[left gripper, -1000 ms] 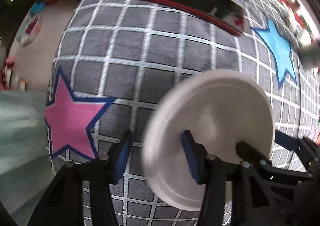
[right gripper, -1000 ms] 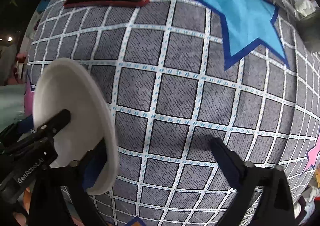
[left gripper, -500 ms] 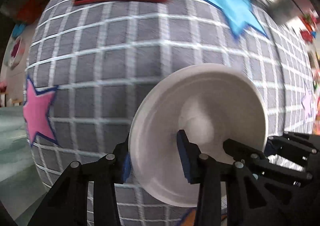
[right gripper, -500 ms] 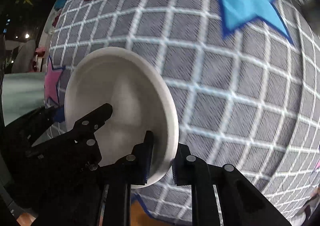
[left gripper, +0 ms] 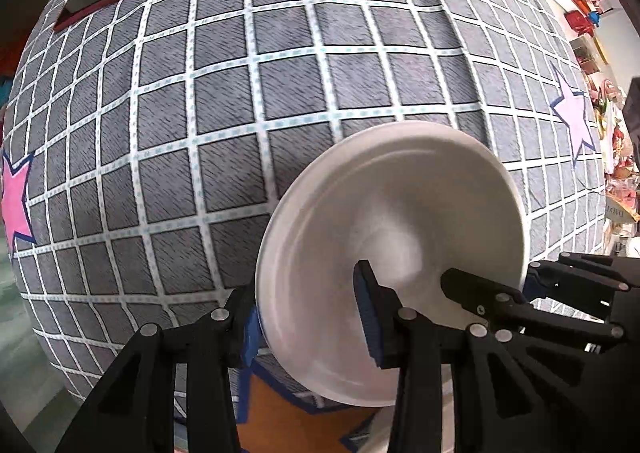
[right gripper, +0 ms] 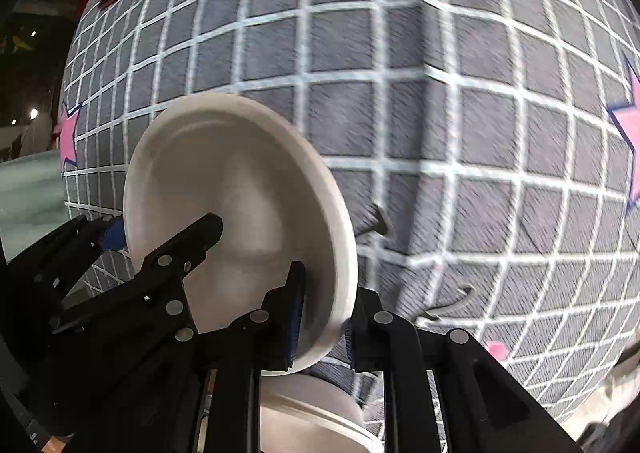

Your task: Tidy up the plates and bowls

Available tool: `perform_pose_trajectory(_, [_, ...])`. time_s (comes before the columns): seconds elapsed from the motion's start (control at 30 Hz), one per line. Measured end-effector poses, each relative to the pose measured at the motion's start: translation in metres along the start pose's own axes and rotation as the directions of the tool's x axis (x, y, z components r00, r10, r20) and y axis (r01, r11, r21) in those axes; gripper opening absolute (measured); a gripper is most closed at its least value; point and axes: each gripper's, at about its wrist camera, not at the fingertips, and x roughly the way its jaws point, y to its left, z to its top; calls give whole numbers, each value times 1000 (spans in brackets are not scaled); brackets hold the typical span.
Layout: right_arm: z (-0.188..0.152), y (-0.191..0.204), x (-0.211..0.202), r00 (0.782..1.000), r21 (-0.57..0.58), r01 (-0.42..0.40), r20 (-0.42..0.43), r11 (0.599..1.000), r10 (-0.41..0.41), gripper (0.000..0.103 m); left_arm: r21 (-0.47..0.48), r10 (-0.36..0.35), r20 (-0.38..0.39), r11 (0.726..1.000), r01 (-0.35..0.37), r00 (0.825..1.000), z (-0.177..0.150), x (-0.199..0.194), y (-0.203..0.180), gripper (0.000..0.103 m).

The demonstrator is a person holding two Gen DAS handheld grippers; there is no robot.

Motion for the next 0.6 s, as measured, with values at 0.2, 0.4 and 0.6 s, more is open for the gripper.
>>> perform_pose_trajectory(0.2, [-9, -1, -15, 999, -15, -4, 33, 1000, 4, 19, -4, 12, 37, 1000, -12, 999, 2, -26, -35, 44])
perform_pose_trajectory(0.4, [-23, -4, -36, 998, -24, -16, 60, 1000, 18, 19, 5, 9, 66, 1000, -9, 998, -8, -61, -36, 44])
perform_pose_trajectory(0.6, [-51, -11, -47, 997, -24, -26, 66, 999, 28, 19, 58, -13, 68, 998, 9, 998, -48, -94, -62, 44])
